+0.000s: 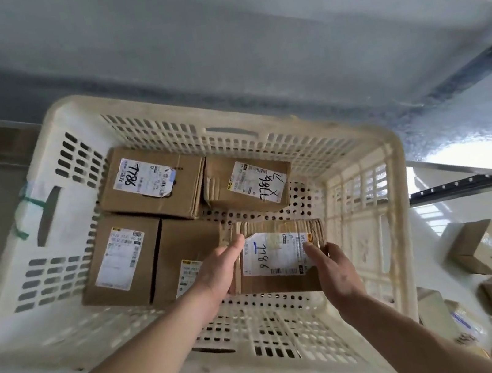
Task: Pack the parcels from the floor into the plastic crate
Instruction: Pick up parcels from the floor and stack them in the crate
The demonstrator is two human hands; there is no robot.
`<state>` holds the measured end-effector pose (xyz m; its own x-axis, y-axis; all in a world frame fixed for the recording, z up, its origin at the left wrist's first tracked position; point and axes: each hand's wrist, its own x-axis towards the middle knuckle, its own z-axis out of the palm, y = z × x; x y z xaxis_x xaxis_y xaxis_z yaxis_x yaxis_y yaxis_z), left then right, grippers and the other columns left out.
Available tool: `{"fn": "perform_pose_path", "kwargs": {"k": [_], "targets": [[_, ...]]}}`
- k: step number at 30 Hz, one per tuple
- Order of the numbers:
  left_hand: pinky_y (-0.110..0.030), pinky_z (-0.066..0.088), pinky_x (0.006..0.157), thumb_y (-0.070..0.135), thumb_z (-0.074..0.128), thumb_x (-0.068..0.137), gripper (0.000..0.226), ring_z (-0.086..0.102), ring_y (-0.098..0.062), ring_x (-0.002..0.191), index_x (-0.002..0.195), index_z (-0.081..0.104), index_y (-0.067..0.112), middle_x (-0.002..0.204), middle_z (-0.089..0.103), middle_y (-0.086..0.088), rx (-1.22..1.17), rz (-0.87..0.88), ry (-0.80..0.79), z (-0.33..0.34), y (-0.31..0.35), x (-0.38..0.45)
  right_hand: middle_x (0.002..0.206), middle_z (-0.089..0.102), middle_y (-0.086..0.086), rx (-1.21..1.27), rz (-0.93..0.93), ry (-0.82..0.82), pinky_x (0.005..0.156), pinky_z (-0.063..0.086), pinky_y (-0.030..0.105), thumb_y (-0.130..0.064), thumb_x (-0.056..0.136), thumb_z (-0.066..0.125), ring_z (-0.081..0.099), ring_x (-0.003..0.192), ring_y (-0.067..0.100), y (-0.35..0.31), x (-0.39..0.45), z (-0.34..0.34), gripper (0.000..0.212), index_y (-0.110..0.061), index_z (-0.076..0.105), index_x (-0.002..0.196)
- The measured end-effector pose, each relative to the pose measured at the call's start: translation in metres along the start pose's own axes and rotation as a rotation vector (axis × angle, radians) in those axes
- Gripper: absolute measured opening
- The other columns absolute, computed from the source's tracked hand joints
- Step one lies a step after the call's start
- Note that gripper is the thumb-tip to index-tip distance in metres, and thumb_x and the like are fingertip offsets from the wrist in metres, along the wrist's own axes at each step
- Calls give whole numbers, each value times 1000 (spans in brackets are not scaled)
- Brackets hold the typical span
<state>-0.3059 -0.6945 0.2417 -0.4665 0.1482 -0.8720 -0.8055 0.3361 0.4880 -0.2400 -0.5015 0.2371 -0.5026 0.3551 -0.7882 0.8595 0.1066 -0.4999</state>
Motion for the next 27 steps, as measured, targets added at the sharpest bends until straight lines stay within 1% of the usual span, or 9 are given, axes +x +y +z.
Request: {"fn": "perform_pose_path", "kwargs": {"k": [3,6,10,13,14,16,19,21,27], "targets": [[-55,37,109,87,39,77,96,38,-28,138,148,40,23,155,37,-1,53,5,-24,-1,0,26,105,73,5,19,18,15,93,56,51,-76,71,55,70,99,26,1,24,8,65,-26,56,114],[-56,34,111,98,43,58,119,33,-28,142,152,31,27,158,31,1,94,0,-6,-3,-3,53,107,75,4,72,34,-15,95,55,47,-59,90,59,72,100,25,1,51,16,50,-20,58,121],[-53,21,118,73,48,85,94,18,-26,149,157,11,25,164,15,0,131,36,13,-4,-10,79,114,73,1,75,40,-79,90,51,38,-38,102,55,70,97,13,6,78,30,37,-19,54,134],[-46,19,119,60,53,91,83,19,-23,148,157,18,23,163,19,0,184,53,19,-5,-18,87,105,73,-8,94,19,-103,64,45,19,-22,103,55,69,70,-8,12,84,40,23,-22,60,125],[-45,20,118,56,54,92,79,22,-23,148,156,22,22,162,22,0,200,66,15,-5,-20,86,104,74,-10,100,16,-98,66,44,20,-20,102,56,69,72,-8,14,85,43,23,-24,62,124],[-42,22,116,50,55,93,73,25,-22,146,154,28,20,161,26,-1,242,91,-1,-4,-22,85,105,75,-12,112,13,-92,81,49,28,-20,98,59,71,90,2,13,84,47,25,-31,64,120],[-38,25,114,44,57,93,69,28,-21,145,153,32,20,159,30,-1,288,116,-6,-2,-21,85,109,76,-11,89,-19,-111,98,51,38,-32,80,60,68,108,14,10,83,52,41,-33,64,121],[-37,25,113,43,58,93,68,29,-21,144,152,33,20,159,31,-1,303,113,-12,-1,-19,86,111,75,-9,86,-27,-141,100,51,41,-34,72,58,67,109,16,7,84,54,53,-31,62,125],[-38,26,113,39,58,94,65,30,-21,144,151,34,19,158,33,-1,333,99,-46,-3,-20,88,113,74,-8,66,-50,-182,103,50,40,-31,73,61,67,110,15,10,90,55,55,-28,58,129]]}}
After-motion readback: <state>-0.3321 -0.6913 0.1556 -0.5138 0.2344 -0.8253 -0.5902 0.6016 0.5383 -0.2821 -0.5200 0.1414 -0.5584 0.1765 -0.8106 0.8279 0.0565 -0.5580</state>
